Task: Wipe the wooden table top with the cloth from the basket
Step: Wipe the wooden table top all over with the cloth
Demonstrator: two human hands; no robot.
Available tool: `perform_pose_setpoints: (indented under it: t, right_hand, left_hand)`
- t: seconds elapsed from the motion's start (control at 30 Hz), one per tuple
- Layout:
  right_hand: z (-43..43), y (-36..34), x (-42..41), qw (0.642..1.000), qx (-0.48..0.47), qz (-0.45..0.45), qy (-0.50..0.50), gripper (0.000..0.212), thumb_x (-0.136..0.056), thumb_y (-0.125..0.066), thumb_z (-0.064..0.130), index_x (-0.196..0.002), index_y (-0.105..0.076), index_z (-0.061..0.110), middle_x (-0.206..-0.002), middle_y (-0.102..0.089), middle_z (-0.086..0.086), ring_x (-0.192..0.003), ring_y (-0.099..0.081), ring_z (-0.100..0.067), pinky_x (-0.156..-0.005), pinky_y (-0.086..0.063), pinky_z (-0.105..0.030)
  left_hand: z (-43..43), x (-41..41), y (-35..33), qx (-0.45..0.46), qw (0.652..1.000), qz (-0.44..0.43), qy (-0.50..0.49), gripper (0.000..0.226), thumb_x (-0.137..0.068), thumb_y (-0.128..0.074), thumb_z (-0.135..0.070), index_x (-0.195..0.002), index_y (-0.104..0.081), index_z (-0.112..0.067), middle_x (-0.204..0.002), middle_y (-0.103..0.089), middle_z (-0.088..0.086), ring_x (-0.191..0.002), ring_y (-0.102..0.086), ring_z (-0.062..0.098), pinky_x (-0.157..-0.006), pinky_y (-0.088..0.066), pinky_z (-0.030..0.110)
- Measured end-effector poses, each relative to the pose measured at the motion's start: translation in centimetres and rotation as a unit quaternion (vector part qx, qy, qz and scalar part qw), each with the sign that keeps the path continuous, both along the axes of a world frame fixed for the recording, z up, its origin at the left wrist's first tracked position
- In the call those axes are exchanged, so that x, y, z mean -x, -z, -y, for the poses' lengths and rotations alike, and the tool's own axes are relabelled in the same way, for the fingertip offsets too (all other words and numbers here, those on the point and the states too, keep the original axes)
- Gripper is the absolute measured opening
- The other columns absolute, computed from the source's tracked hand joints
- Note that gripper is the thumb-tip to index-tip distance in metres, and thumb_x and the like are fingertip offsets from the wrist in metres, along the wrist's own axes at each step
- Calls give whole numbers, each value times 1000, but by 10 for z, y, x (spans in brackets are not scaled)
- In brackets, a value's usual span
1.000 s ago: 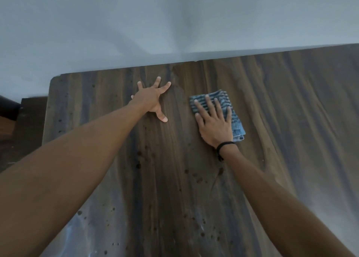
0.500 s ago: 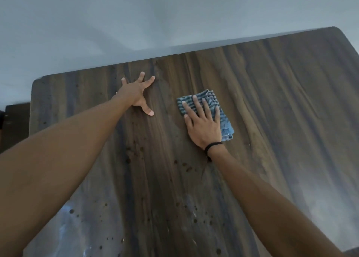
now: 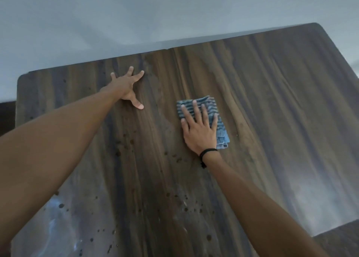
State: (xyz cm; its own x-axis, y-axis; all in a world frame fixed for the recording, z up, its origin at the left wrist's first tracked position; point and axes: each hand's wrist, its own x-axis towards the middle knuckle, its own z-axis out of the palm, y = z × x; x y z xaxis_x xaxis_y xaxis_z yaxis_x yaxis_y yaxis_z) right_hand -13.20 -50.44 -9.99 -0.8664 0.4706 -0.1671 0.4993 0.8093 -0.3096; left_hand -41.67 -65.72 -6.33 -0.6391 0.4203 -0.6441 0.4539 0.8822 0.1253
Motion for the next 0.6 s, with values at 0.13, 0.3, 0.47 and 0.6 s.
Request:
perform_pose_setpoints:
  t: [0.13, 0.3, 0.47, 0.6]
  right_hand:
    - [-11, -3, -26, 989, -25, 17, -147, 51, -105, -10, 53, -156, -5, 53, -167, 4, 18, -155, 5, -13, -123, 9, -52]
    - [14, -3, -40, 997, -16, 20, -67, 51, -106, -13, 52, -157, -7, 50, -168, 4, 15, -155, 9, -16, -121, 13, -54]
    - [4, -4, -42, 999, -11, 10, -43, 50, -107, -14, 53, -156, -12, 51, -168, -5, 16, -155, 3, -14, -123, 11, -52]
    - [15, -3, -41, 999, -14, 7, -51, 50, -106, -15, 52, -157, -13, 48, -168, -3, 13, -156, 4, -17, -121, 12, -55]
  left_hand:
    - [-10, -36, -18, -21, 998, -56, -5, 126, -67, -91, -41, -160, -6, -43, -169, 11, -6, -150, 13, 49, -114, -13, 75]
    - [-26, -84, 2, -28, 999, 9, -18, 136, -63, -90, -51, -158, 7, -43, -166, 23, -7, -149, 19, 47, -117, -10, 72]
    - [-27, -87, 3, -38, 998, 15, -40, 139, -61, -92, -49, -157, 8, -45, -165, 24, -9, -148, 21, 46, -117, -8, 71]
    - [-26, -89, 1, -37, 998, 8, -42, 138, -60, -92, -49, -158, 6, -45, -166, 22, -9, -148, 22, 46, -117, -8, 72]
